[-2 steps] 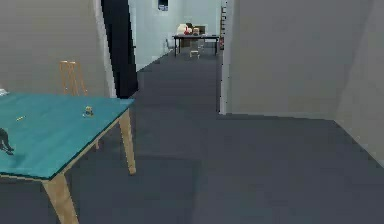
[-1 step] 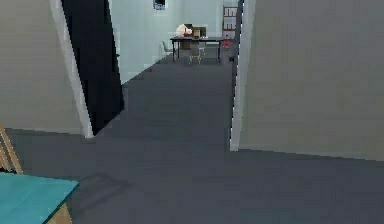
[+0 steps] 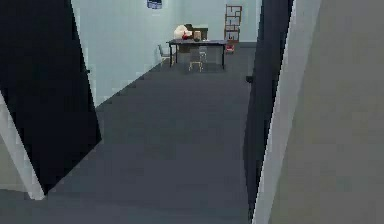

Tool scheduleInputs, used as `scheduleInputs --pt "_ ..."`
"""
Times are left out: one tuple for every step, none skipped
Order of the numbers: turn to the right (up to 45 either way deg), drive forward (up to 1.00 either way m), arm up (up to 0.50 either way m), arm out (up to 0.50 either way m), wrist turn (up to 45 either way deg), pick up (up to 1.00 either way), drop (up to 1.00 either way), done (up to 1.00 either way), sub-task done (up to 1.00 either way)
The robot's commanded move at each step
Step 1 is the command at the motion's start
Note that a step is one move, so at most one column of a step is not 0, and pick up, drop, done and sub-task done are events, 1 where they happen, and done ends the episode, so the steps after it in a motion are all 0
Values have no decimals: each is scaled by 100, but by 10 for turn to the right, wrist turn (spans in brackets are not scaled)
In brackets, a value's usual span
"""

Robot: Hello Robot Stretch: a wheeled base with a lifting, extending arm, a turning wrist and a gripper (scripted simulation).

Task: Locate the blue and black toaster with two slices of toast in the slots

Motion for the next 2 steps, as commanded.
scheduleInputs --pt "0 95 0 0 0 0 0 0 0" --pt "90 0 0 0 0 0 0 0 0"
